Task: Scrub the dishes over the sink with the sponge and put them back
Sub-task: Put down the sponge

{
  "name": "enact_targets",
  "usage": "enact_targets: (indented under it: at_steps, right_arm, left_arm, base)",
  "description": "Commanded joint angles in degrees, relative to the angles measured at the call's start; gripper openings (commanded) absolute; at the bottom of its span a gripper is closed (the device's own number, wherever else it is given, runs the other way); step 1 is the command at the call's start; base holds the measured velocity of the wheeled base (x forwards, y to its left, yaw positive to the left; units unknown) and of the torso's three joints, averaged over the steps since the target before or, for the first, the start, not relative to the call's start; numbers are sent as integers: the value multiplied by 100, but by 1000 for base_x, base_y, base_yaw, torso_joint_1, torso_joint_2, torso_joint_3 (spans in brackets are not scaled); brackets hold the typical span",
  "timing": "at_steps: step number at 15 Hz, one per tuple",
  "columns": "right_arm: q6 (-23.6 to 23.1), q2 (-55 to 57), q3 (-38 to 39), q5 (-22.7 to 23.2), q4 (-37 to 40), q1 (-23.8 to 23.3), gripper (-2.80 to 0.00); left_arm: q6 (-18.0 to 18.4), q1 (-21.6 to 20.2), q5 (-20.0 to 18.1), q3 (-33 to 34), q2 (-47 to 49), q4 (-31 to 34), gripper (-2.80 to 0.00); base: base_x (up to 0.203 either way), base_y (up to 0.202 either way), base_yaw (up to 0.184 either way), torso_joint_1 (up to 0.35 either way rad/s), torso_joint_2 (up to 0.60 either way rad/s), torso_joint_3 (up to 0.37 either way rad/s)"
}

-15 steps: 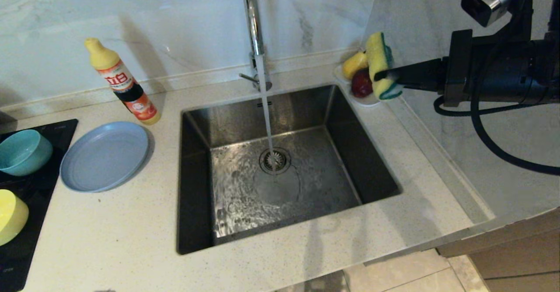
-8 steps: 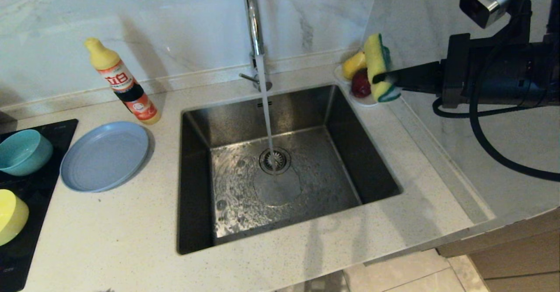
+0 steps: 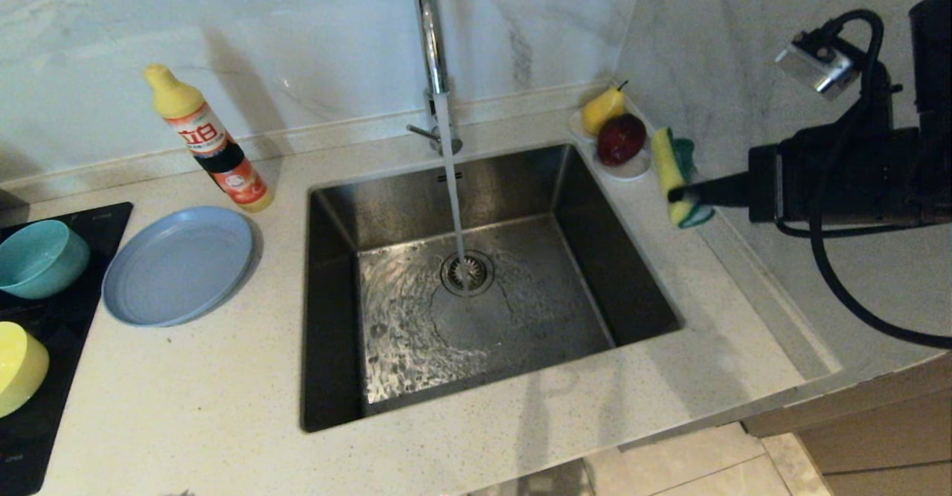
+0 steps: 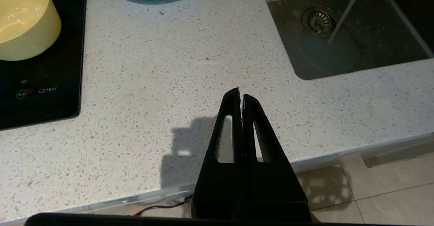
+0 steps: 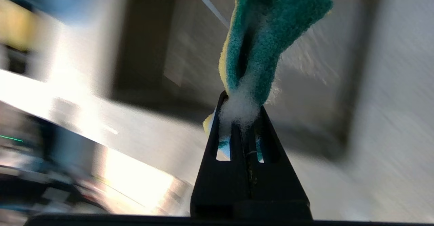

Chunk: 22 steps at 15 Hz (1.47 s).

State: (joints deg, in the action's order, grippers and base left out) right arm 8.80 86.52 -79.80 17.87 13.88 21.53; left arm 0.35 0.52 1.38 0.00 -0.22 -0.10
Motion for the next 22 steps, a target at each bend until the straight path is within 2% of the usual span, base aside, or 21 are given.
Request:
enact_targets:
  at_steps: [1,5,7,10,13,18,22]
  right_arm:
    - [-411,9,344,-588,203,-14,-280]
    - [-967,-51,1280,-1534,152,-145,-280]
    - [-1122,70,1668,-2092,-128,-164,-280]
    - [-1510,118,2463,-2330,-891,-426,-280]
    - [-1599,171,3110,-2438,-1775,-548,-280]
    - [-1672,143,3414,-2490,-1853,-685,-280]
    - [-1645,418,3326,-2490,-1862,-685,-280]
  left_arm:
    - [0,0,3,9,4,1,-280]
    - [0,0,3,9,4,1,-280]
    - [0,0,3,9,4,1,-280]
    - [0,0,3,9,4,1,-280]
    - [0,0,3,9,4,1,-280]
    - [0,2,3,9,4,1,-280]
    - [0,0,3,9,4,1,-280]
  base:
    - [0,0,0,0,0,0]
    - [0,0,0,0,0,0]
    - [0,0,0,0,0,0]
    - [0,0,0,0,0,0]
    - [0,0,0,0,0,0]
    - [0,0,0,0,0,0]
    - [0,0,0,0,0,0]
